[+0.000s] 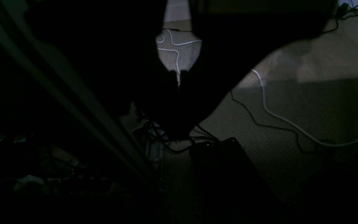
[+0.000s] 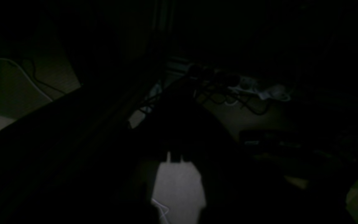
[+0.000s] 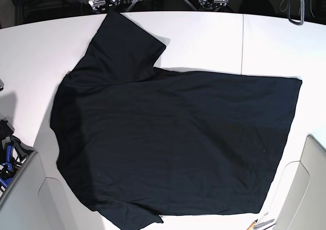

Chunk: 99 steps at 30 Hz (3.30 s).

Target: Fold the T-shirt properly

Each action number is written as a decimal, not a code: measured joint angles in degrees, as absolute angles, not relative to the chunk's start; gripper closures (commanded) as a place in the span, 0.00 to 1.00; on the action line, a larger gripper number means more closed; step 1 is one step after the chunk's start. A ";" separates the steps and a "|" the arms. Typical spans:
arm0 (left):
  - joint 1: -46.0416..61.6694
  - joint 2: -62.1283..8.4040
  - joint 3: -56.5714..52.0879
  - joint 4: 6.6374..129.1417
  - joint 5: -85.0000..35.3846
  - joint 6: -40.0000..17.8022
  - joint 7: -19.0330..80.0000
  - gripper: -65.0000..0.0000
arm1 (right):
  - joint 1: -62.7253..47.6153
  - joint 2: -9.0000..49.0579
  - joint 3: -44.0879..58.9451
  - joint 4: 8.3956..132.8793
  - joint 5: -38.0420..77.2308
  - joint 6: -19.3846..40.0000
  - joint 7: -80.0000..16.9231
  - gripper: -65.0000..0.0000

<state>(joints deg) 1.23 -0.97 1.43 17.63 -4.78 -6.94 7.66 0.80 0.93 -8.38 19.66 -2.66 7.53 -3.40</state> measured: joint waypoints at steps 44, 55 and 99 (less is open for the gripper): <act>1.76 -1.28 1.43 19.09 -4.97 -6.96 7.46 1.00 | 0.80 0.95 -8.38 19.84 -2.63 7.53 -3.20 1.00; 6.48 -5.04 1.43 19.25 -4.99 -7.40 4.95 1.00 | -6.13 2.79 -8.40 24.29 -2.74 7.75 2.68 1.00; 63.96 -27.31 -19.22 103.07 -55.22 -39.24 28.47 1.00 | -63.05 18.72 0.27 110.32 22.68 6.15 6.94 1.00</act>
<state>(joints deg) 63.96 -27.31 -19.22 103.07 -55.22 -39.24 28.47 -63.05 18.72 0.27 110.32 22.68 6.15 6.94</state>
